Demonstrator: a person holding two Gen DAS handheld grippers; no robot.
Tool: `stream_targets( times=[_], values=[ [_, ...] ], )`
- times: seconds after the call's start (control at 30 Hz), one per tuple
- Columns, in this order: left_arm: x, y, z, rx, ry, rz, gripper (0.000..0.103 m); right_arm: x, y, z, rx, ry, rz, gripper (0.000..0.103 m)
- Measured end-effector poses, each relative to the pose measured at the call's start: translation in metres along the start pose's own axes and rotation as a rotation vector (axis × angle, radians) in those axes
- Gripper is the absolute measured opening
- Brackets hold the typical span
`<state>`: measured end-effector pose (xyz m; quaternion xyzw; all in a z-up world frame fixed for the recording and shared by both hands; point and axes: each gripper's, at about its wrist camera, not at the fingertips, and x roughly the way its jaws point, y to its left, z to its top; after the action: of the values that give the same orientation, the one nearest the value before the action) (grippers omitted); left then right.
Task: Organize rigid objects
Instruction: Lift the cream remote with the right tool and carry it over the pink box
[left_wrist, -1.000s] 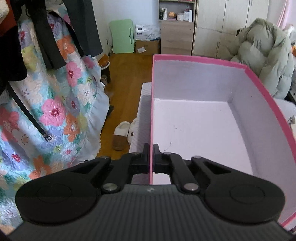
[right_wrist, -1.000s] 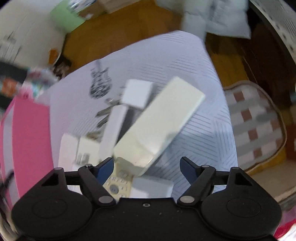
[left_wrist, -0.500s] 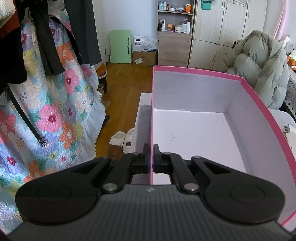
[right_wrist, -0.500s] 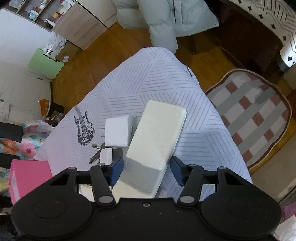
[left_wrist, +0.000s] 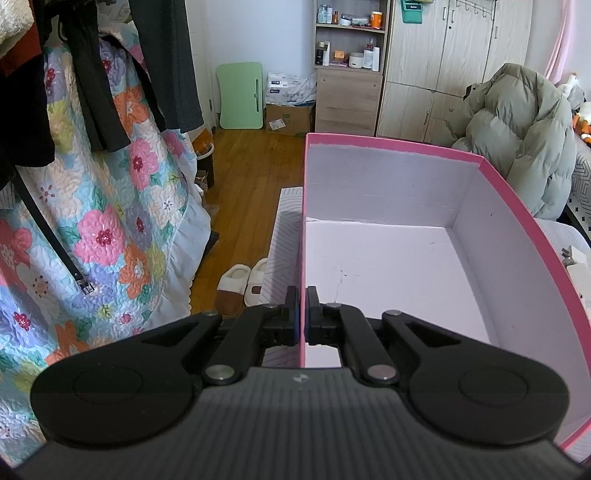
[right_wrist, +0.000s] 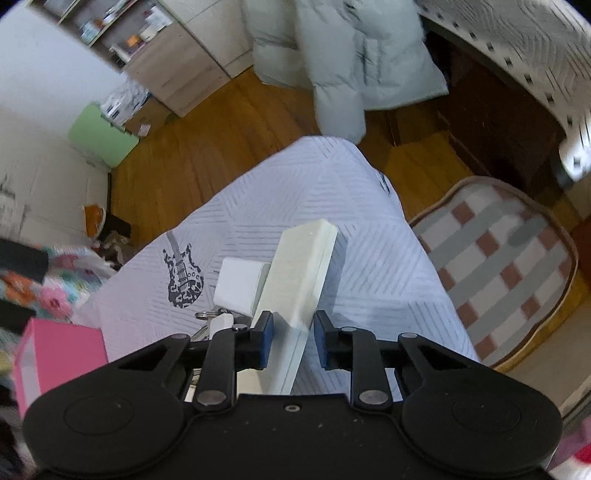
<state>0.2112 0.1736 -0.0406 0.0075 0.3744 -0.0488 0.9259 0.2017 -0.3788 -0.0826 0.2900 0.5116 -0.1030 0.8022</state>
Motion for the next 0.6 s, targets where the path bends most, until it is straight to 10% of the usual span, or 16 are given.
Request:
stream_targets(
  times=[0.2,0.6],
  values=[
    [-0.001,-0.001,-0.002,-0.006,-0.006,-0.003,0.003,0.007,0.049,0.006,-0.351,-0.027,-0.139,0.022],
    [0.000,0.001,-0.001,-0.024,-0.017,-0.007,0.003,0.030,0.055,-0.001,-0.461,0.002,-0.175,0.023]
  ],
)
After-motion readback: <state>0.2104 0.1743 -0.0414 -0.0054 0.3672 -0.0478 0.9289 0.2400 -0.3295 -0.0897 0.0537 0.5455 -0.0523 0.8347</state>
